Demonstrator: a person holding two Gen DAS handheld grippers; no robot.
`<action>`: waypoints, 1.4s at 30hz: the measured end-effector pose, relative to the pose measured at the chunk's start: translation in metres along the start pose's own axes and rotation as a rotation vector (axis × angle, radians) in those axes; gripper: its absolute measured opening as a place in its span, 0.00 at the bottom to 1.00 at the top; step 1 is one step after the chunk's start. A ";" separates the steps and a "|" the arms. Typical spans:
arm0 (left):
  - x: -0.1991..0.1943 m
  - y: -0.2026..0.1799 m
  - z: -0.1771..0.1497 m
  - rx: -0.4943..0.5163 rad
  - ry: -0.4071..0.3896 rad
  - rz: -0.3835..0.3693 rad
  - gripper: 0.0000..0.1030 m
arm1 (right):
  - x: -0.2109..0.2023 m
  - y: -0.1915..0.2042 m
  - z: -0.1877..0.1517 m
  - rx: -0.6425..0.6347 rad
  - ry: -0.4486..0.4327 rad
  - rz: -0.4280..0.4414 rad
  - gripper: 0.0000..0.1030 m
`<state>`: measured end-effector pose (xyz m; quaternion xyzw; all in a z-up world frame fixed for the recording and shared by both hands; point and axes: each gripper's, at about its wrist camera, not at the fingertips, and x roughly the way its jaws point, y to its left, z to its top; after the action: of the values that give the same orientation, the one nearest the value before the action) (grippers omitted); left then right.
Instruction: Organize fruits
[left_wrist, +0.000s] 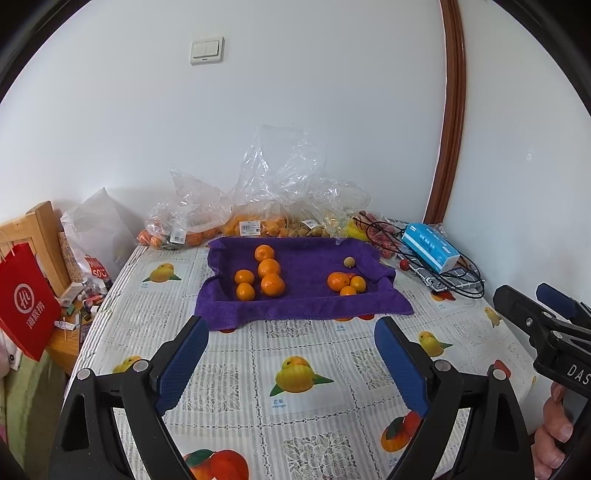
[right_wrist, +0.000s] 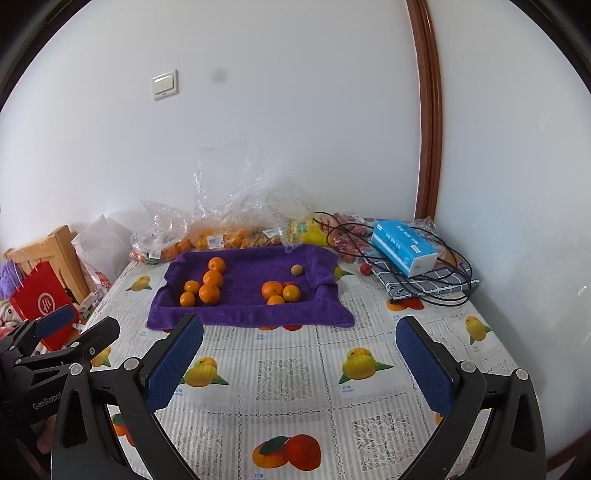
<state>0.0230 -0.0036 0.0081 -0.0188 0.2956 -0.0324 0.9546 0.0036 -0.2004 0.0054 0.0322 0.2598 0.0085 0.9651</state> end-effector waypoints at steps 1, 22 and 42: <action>-0.001 0.000 0.000 0.000 -0.001 0.000 0.89 | 0.000 0.000 0.000 0.001 0.001 0.001 1.00; -0.004 0.005 -0.002 -0.021 -0.005 -0.005 0.89 | 0.000 0.003 -0.006 -0.005 0.016 0.001 1.00; -0.010 0.013 -0.003 -0.026 -0.018 -0.002 0.89 | -0.005 0.013 -0.008 -0.008 0.014 0.014 1.00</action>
<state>0.0140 0.0100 0.0108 -0.0316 0.2875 -0.0291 0.9568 -0.0046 -0.1868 0.0015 0.0302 0.2662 0.0165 0.9633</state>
